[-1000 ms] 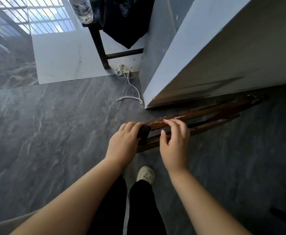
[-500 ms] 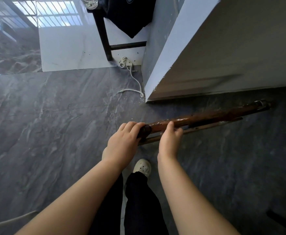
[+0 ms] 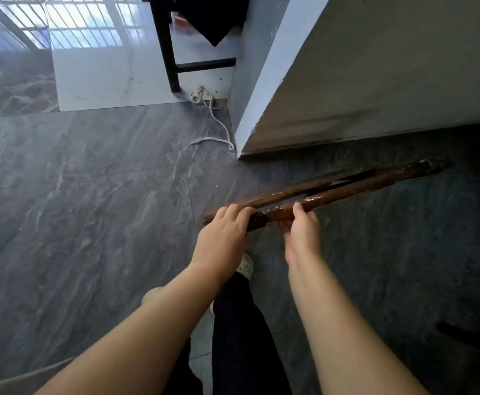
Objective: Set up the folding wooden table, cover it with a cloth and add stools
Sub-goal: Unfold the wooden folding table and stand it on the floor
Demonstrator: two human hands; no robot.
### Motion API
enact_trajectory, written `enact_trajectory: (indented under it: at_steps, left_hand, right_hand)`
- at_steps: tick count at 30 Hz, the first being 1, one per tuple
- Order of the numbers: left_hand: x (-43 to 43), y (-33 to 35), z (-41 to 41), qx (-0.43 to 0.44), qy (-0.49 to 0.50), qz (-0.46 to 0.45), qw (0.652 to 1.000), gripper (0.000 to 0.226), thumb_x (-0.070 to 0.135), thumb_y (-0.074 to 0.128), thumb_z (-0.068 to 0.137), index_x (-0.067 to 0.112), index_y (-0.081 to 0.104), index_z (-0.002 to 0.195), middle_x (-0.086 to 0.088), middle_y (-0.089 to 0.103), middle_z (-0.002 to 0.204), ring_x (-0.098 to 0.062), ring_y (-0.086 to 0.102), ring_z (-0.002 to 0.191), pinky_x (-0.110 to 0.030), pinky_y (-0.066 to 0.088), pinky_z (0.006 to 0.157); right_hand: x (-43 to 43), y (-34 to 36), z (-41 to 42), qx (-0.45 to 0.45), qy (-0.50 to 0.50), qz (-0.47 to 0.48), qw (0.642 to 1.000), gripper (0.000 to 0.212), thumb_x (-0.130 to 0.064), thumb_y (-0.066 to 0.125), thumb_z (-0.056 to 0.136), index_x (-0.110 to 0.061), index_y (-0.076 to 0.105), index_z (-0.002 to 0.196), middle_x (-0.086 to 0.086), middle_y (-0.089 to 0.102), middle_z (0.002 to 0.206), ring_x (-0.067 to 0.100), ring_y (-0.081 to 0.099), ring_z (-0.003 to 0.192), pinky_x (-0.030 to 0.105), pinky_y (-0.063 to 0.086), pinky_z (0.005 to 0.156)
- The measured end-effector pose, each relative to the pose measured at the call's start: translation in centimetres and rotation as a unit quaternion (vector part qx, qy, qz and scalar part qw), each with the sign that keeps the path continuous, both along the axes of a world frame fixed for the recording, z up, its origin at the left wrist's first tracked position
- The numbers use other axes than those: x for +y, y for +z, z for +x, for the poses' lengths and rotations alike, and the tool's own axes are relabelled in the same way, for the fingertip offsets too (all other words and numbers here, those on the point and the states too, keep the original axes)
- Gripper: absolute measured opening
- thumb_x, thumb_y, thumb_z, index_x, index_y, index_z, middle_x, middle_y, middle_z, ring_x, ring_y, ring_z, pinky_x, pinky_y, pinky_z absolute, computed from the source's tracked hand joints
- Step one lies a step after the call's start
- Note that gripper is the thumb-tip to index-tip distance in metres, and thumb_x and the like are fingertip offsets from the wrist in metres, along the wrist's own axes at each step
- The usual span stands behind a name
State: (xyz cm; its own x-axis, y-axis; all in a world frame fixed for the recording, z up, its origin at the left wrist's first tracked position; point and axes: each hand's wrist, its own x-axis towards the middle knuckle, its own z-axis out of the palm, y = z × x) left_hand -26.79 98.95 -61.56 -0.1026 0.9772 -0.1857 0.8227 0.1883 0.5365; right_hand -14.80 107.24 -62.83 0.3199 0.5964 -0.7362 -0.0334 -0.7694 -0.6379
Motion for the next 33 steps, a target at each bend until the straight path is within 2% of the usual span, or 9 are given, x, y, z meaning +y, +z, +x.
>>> enact_trajectory:
  at_steps: [4,8,14,16,19,23,27,30,33]
  left_hand:
    - [-6.4,0.1,0.5,-0.013,-0.003,-0.016,1.0,0.048,0.015,0.07,0.079,0.017,0.052,0.123,-0.003,0.056,0.113,-0.023,0.053,0.102,-0.036,0.053,0.064]
    - [-13.7,0.5,0.9,-0.029,0.04,-0.043,0.998,0.043,0.014,0.062,0.083,0.017,0.05,0.124,-0.005,0.053,0.118,-0.024,0.05,0.106,-0.038,0.053,0.069]
    - [-25.3,1.1,3.0,-0.042,0.107,-0.038,0.993,0.04,0.022,0.064,0.085,0.02,0.051,0.123,-0.001,0.054,0.114,-0.017,0.051,0.1,-0.027,0.048,0.069]
    - [-29.2,1.2,4.3,-0.048,0.132,-0.024,0.99,0.038,0.021,0.068,0.082,0.018,0.055,0.118,0.0,0.057,0.107,-0.017,0.052,0.095,-0.024,0.042,0.065]
    - [-34.7,0.7,6.6,-0.05,0.166,0.003,0.985,0.037,0.019,0.069,0.08,0.016,0.056,0.114,-0.001,0.057,0.103,-0.017,0.053,0.091,-0.025,0.041,0.062]
    - [-41.8,0.5,8.6,-0.07,0.188,0.009,0.98,0.033,0.017,0.067,0.08,0.015,0.055,0.111,-0.002,0.055,0.099,-0.019,0.053,0.087,-0.035,0.049,0.06]
    - [-49.0,0.4,9.0,-0.069,0.21,0.011,0.975,0.031,0.011,0.069,0.076,0.013,0.055,0.104,-0.003,0.054,0.096,-0.021,0.053,0.084,-0.036,0.049,0.056]
    - [-54.9,0.6,8.8,-0.087,0.223,-0.002,0.971,0.031,0.014,0.068,0.077,0.014,0.054,0.105,-0.003,0.053,0.099,-0.02,0.053,0.087,-0.036,0.05,0.06]
    - [-60.6,0.5,8.8,-0.09,0.245,-0.015,0.965,0.031,0.014,0.068,0.077,0.014,0.053,0.105,-0.004,0.053,0.101,-0.02,0.052,0.09,-0.032,0.048,0.063]
  right_hand:
    - [-6.2,-0.1,0.6,-0.018,0.036,-0.005,0.999,0.031,-0.025,0.045,0.096,-0.012,0.048,0.124,0.015,0.058,0.124,0.029,0.056,0.114,0.047,0.041,0.103]
    - [-13.0,0.2,0.1,-0.016,0.072,0.002,0.997,0.032,-0.025,0.044,0.097,-0.01,0.049,0.125,0.014,0.061,0.12,0.027,0.059,0.108,0.04,0.045,0.094]
    - [-23.1,0.5,0.7,-0.01,0.158,0.01,0.987,0.039,-0.028,0.044,0.097,-0.01,0.045,0.132,0.012,0.058,0.123,0.026,0.056,0.114,0.039,0.046,0.096]
    - [-26.3,0.1,1.4,-0.005,0.179,0.021,0.984,0.036,-0.027,0.045,0.097,-0.008,0.048,0.127,0.012,0.06,0.117,0.026,0.058,0.109,0.034,0.049,0.087]
    - [-31.0,-0.8,2.6,-0.005,0.209,0.036,0.977,0.026,-0.026,0.046,0.096,-0.011,0.052,0.116,0.014,0.061,0.113,0.025,0.06,0.102,0.035,0.048,0.084]
    - [-37.5,-0.8,3.9,-0.007,0.234,0.036,0.972,0.032,-0.025,0.046,0.097,-0.005,0.052,0.12,0.012,0.061,0.106,0.022,0.059,0.095,0.028,0.049,0.075]
    - [-44.7,-0.2,3.7,-0.004,0.258,0.02,0.966,0.038,-0.028,0.044,0.097,-0.006,0.047,0.129,0.013,0.06,0.118,0.026,0.058,0.108,0.036,0.048,0.091]
    - [-50.6,0.3,3.4,-0.01,0.277,0.021,0.961,0.038,-0.03,0.042,0.098,-0.01,0.047,0.13,0.011,0.06,0.12,0.026,0.057,0.111,0.04,0.046,0.096]
    - [-56.7,0.7,2.7,-0.021,0.29,0.023,0.956,0.038,-0.03,0.041,0.098,-0.01,0.048,0.13,0.01,0.06,0.118,0.025,0.057,0.109,0.039,0.046,0.093]
